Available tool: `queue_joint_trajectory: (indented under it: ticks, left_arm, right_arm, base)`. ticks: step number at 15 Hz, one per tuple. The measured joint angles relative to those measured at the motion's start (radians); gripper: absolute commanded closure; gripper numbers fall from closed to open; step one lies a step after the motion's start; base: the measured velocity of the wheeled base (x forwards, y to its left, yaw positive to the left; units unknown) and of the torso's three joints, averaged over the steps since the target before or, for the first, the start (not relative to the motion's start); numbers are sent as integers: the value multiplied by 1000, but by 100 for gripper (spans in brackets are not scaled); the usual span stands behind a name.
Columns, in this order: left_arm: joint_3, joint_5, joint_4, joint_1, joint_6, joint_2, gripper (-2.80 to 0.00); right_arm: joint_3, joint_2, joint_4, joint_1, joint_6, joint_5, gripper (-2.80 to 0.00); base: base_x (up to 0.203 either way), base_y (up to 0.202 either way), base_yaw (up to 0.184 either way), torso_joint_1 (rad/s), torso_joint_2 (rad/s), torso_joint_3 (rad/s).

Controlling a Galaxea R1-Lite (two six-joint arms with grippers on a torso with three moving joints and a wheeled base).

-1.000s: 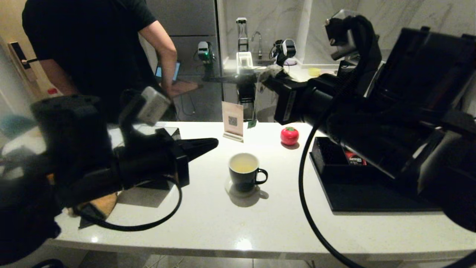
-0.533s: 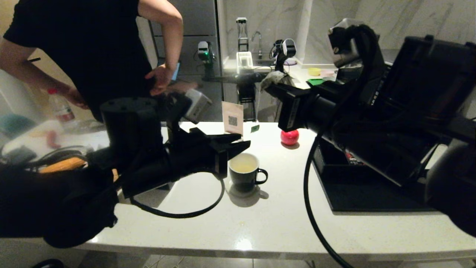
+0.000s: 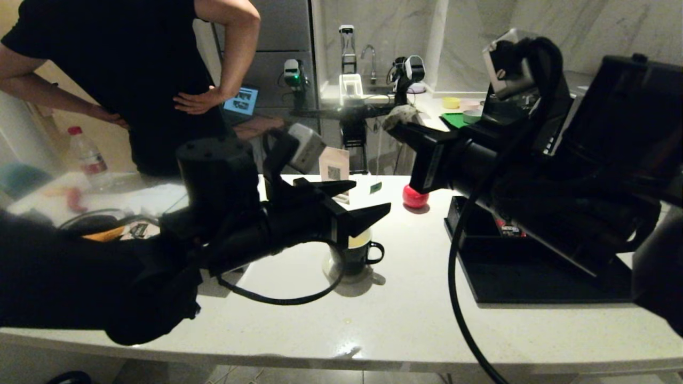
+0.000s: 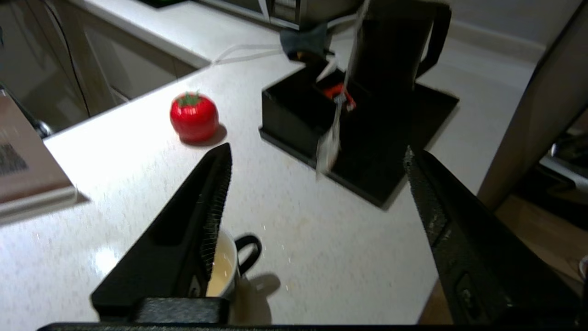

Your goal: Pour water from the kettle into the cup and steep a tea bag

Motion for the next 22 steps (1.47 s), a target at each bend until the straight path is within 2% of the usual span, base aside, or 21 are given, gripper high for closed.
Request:
queue_joint_trajectory:
  ticks: [17, 22]
  left_arm:
    - [-38, 10, -153, -17, -34, 114, -280]
    - [-119, 69, -153, -60, -74, 146, -280]
  right_arm:
    - [65, -60, 0, 2, -1, 0, 0]
    - [82, -61, 0, 3, -2, 1, 0]
  base:
    - [0, 0, 0, 0, 0, 0]
    - [0, 0, 0, 0, 0, 0]
